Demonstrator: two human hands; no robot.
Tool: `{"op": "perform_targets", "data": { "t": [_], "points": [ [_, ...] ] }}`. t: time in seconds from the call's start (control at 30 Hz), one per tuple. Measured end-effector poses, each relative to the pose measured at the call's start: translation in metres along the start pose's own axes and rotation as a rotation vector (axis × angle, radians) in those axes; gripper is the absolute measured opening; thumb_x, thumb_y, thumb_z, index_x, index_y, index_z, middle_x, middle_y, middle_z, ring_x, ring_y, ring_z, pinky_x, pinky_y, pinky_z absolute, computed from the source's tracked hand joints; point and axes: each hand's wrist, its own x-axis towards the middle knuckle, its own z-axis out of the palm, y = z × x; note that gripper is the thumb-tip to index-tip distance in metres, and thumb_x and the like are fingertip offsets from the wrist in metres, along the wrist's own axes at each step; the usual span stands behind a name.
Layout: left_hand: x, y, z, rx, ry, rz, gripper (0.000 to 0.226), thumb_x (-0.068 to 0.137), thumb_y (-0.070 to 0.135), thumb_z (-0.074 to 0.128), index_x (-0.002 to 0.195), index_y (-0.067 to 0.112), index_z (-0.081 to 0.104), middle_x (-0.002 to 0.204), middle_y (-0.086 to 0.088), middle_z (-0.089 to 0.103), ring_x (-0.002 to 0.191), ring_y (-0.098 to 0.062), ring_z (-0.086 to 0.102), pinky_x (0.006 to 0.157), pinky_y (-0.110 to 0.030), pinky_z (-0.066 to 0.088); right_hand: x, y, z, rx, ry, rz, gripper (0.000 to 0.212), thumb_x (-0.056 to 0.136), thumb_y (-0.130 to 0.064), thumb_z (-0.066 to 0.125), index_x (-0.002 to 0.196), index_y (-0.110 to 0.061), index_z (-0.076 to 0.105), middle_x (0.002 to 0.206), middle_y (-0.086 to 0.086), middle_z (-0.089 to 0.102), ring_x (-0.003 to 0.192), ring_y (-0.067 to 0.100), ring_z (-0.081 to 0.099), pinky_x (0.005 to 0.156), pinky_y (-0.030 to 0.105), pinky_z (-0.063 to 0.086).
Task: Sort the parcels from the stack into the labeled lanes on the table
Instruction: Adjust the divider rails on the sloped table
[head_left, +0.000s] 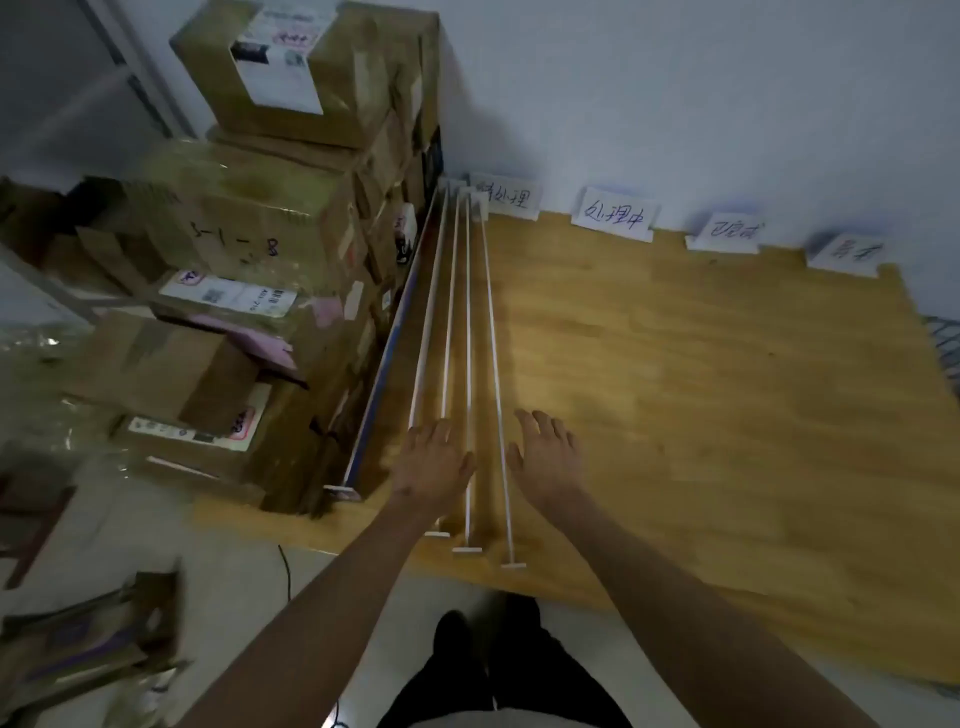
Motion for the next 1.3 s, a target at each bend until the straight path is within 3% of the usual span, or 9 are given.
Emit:
{"op": "perform_targets", "data": {
  "t": [0.13, 0.37, 0.43, 0.7, 0.97, 1.3],
  "points": [
    [0.009, 0.011, 0.019, -0.008, -0.075, 0.028, 0.05, 0.102, 0.043, 0.035, 0.142, 0.014, 0.042, 0.139, -0.005, 0.052, 0.127, -0.024, 0.049, 0.107, -0.04, 0.036, 0.006, -0.005, 0.018, 0.116, -0.156, 0.064, 0.048, 0.099, -0.034, 0.047, 0.142, -0.015, 0.037, 0.139, 0.009, 0.046, 0.129, 0.03, 0.043, 0.1, 0.044, 0.044],
    [0.027, 0.024, 0.048, -0.167, -0.18, -0.185, 0.062, 0.097, 0.024, 0.056, 0.149, 0.014, 0.025, 0.133, -0.006, 0.052, 0.114, -0.024, 0.059, 0.087, -0.035, 0.052, 0.014, 0.0, 0.04, 0.292, -0.33, 0.196, 0.039, 0.095, -0.025, 0.058, 0.128, -0.011, 0.043, 0.127, 0.013, 0.056, 0.115, 0.035, 0.057, 0.088, 0.041, 0.048],
    [0.032, 0.027, 0.05, -0.219, -0.197, -0.237, 0.067, 0.096, 0.022, 0.059, 0.151, 0.014, 0.021, 0.132, -0.007, 0.051, 0.111, -0.025, 0.062, 0.084, -0.034, 0.051, 0.017, 0.003, 0.042, 0.321, -0.34, 0.208, 0.037, 0.093, -0.022, 0.06, 0.125, -0.012, 0.045, 0.123, 0.013, 0.059, 0.111, 0.035, 0.059, 0.086, 0.04, 0.049],
    [0.043, 0.041, 0.05, -0.337, -0.202, -0.382, 0.048, 0.096, 0.01, 0.051, 0.141, 0.015, 0.035, 0.134, -0.006, 0.047, 0.108, -0.027, 0.062, 0.08, -0.036, 0.051, 0.027, 0.008, 0.046, 0.393, -0.374, 0.231, 0.048, 0.087, -0.027, 0.07, 0.126, -0.011, 0.047, 0.124, 0.012, 0.058, 0.113, 0.032, 0.059, 0.086, 0.037, 0.048],
    [0.033, 0.04, 0.049, -0.342, -0.158, -0.361, 0.053, 0.092, 0.004, 0.056, 0.14, 0.016, 0.038, 0.134, -0.005, 0.049, 0.104, -0.026, 0.065, 0.077, -0.035, 0.056, 0.02, 0.012, 0.042, 0.376, -0.324, 0.227, 0.032, 0.086, -0.006, 0.061, 0.115, -0.007, 0.047, 0.118, 0.015, 0.057, 0.107, 0.035, 0.059, 0.082, 0.04, 0.048],
    [0.009, 0.044, 0.027, -0.349, -0.095, -0.221, 0.043, 0.092, 0.003, 0.053, 0.132, 0.013, 0.041, 0.13, -0.007, 0.049, 0.101, -0.031, 0.064, 0.078, -0.041, 0.054, -0.02, 0.049, 0.003, 0.294, -0.218, 0.327, 0.036, 0.087, -0.011, 0.063, 0.12, -0.009, 0.048, 0.121, 0.013, 0.056, 0.111, 0.036, 0.058, 0.085, 0.038, 0.047]
  ]
}}
